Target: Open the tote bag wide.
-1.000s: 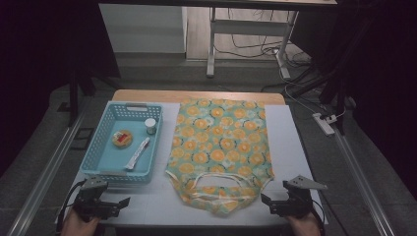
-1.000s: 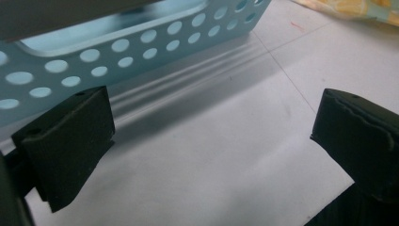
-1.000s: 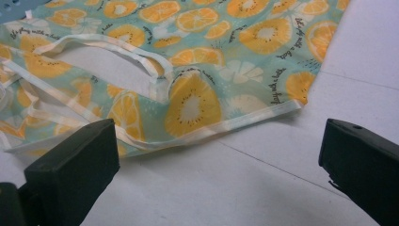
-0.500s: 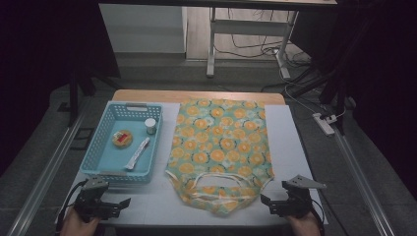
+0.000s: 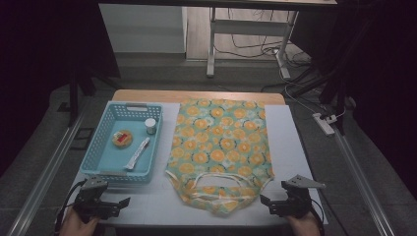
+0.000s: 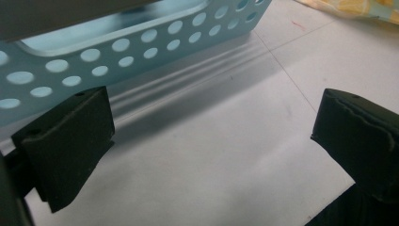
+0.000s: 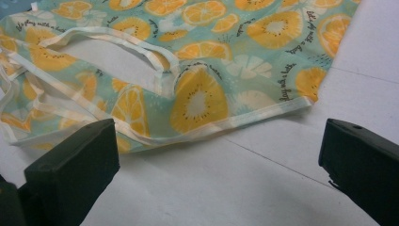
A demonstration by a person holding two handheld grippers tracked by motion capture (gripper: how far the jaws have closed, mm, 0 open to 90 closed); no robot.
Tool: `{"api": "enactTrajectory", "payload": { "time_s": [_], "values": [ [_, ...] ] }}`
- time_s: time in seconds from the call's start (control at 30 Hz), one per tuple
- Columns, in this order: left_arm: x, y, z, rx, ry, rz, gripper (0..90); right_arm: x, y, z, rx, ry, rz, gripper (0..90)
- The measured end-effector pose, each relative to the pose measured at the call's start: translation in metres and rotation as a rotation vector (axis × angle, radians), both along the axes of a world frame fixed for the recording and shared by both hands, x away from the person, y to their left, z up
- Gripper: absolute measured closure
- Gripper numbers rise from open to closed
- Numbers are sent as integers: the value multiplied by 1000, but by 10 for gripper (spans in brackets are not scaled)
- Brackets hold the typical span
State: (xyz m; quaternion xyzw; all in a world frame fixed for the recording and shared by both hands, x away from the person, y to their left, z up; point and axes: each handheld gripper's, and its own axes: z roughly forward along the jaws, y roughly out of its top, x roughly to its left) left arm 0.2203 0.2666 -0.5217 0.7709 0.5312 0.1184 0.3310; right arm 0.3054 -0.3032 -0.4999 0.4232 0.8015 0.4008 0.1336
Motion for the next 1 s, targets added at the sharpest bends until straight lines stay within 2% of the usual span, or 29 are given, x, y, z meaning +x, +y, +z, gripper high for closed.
{"api": "enactTrajectory", "payload": {
  "time_s": [0.1, 0.23, 0.3, 0.47, 0.57, 1.0],
  "values": [
    [-1, 0, 2, -17, -11, 4, 0, 0, 0, 0, -1, -1, 0, 0],
    [-1, -2, 2, -1, -13, -3, 0, 0, 0, 0, -4, -2, 0, 0],
    [0, -2, 0, 9, -2, -13, 0, -1, 1, 0, -10, -7, 3, 0],
    [1, -2, 0, 5, 5, -14, 0, -1, 4, 1, -33, -18, 19, 0],
    [1, -2, -1, 3, 7, -14, 0, -1, 5, 1, -24, -9, 20, 0],
    [2, -4, -1, 18, 20, -42, 0, -4, 28, 11, -62, -21, 103, 0]
  ]
}}
